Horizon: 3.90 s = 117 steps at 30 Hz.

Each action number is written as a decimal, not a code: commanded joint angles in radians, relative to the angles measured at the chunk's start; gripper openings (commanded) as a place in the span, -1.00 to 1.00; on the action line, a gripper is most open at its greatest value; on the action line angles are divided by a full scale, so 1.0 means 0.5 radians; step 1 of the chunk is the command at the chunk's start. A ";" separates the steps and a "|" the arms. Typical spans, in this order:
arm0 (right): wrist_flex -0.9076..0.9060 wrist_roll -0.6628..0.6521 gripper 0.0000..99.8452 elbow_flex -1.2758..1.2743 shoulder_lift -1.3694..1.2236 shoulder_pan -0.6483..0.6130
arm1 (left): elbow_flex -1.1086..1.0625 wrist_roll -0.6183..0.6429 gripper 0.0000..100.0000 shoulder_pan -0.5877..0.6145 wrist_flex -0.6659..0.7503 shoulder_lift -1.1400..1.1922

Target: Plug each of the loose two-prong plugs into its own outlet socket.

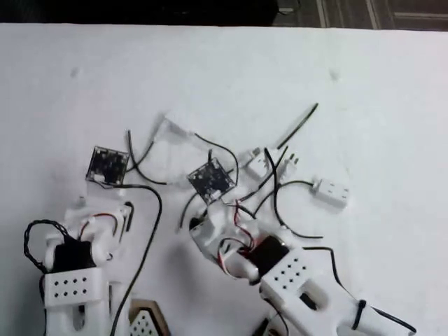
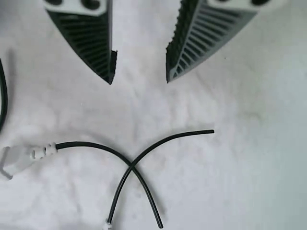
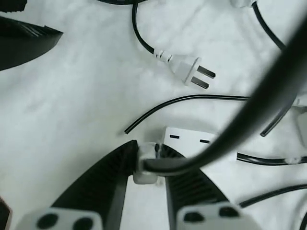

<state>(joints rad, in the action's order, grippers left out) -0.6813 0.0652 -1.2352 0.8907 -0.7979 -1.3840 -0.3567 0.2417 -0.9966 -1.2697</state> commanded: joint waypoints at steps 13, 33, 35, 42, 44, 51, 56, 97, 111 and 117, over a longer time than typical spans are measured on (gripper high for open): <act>0.339 -0.114 -0.97 0.074 -0.272 0.192 | -0.034 -0.025 -0.65 0.017 0.025 -0.044; 0.348 -0.224 -0.97 0.110 -0.523 0.244 | -0.037 -0.025 -0.65 0.017 0.025 -0.044; 0.232 -0.279 -0.97 0.153 -0.554 0.244 | -0.037 -0.025 -0.65 0.017 0.025 -0.044; 0.232 -0.304 -0.97 0.209 -0.799 0.244 | -0.037 -0.025 -0.65 0.017 0.025 -0.044; 0.299 -0.304 -0.97 0.209 -0.870 0.256 | -0.037 -0.025 -0.65 0.017 0.025 -0.044; 0.348 -0.325 -0.97 0.199 -0.944 0.241 | -0.037 -0.028 -0.65 0.017 0.025 -0.044; 0.345 -0.402 -0.97 0.147 -0.944 0.250 | -0.037 -0.028 -0.65 0.017 0.025 -0.044; -1.487 -0.239 -0.58 0.626 1.260 0.818 | 0.359 -0.012 -0.33 -0.615 -0.460 -0.032; -1.487 -0.242 -0.58 0.626 1.244 1.373 | 0.592 0.132 -0.33 -1.226 -0.218 0.569; -1.487 -0.242 -0.58 0.620 1.244 1.389 | 1.007 0.132 -0.34 -1.370 -0.175 1.395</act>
<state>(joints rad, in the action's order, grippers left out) -1.4254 -0.0621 -0.9666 1.5244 -0.1212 -0.9820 -0.3000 -0.3982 -1.1055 -0.7495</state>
